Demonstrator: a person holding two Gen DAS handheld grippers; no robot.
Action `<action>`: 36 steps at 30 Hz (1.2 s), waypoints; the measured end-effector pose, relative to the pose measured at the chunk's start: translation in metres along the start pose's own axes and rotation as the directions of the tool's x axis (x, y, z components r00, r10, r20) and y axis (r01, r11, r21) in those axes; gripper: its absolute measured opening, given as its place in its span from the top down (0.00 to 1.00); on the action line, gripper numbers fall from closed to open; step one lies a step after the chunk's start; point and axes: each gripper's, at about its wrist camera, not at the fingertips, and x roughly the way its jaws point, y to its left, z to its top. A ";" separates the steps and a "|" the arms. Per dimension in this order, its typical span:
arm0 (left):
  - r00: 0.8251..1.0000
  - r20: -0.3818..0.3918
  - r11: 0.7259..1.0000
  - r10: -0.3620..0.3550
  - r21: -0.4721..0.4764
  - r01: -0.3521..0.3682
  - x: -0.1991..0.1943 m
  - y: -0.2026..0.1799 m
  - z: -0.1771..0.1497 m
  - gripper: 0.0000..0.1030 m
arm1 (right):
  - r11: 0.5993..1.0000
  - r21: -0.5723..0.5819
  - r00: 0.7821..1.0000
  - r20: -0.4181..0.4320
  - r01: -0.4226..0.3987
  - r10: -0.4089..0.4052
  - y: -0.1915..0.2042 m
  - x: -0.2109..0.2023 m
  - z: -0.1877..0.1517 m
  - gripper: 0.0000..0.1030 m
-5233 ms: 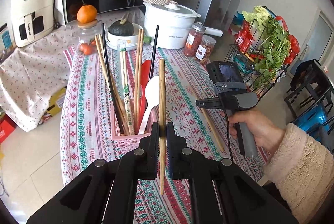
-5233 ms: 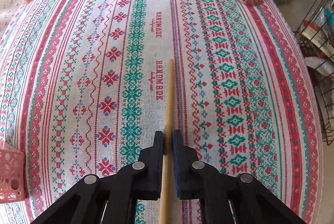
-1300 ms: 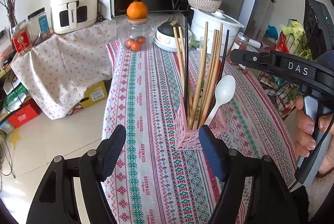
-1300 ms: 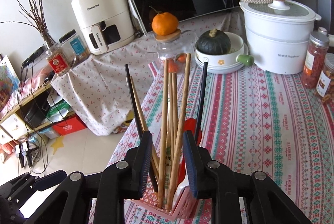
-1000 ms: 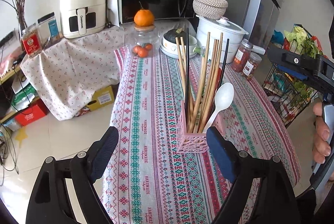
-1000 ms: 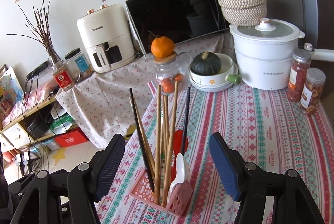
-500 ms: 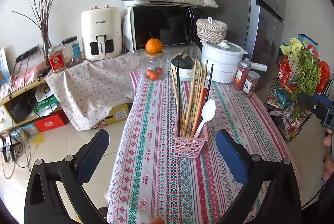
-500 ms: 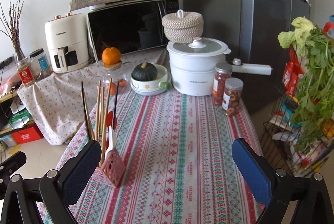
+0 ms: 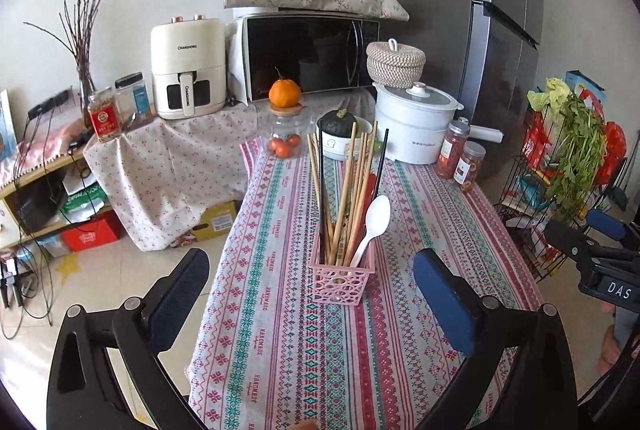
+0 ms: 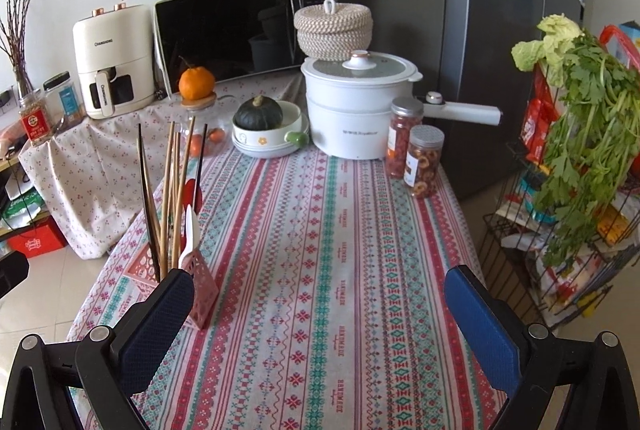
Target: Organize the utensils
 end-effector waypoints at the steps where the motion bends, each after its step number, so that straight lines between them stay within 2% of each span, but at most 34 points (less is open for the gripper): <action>1: 1.000 0.000 1.000 0.001 0.001 -0.001 0.000 0.000 0.000 0.00 | 1.000 -0.001 1.000 -0.006 0.000 0.000 0.001 0.002 -0.001 0.00; 7: 1.000 0.005 1.000 0.000 -0.001 0.000 0.001 -0.003 0.002 0.00 | 1.000 0.018 0.999 -0.031 -0.013 0.013 0.004 0.006 -0.001 0.00; 36: 0.999 0.016 1.000 0.028 -0.007 -0.028 0.004 -0.007 0.001 0.00 | 1.000 0.027 1.000 -0.017 -0.016 0.016 0.012 0.002 0.004 0.00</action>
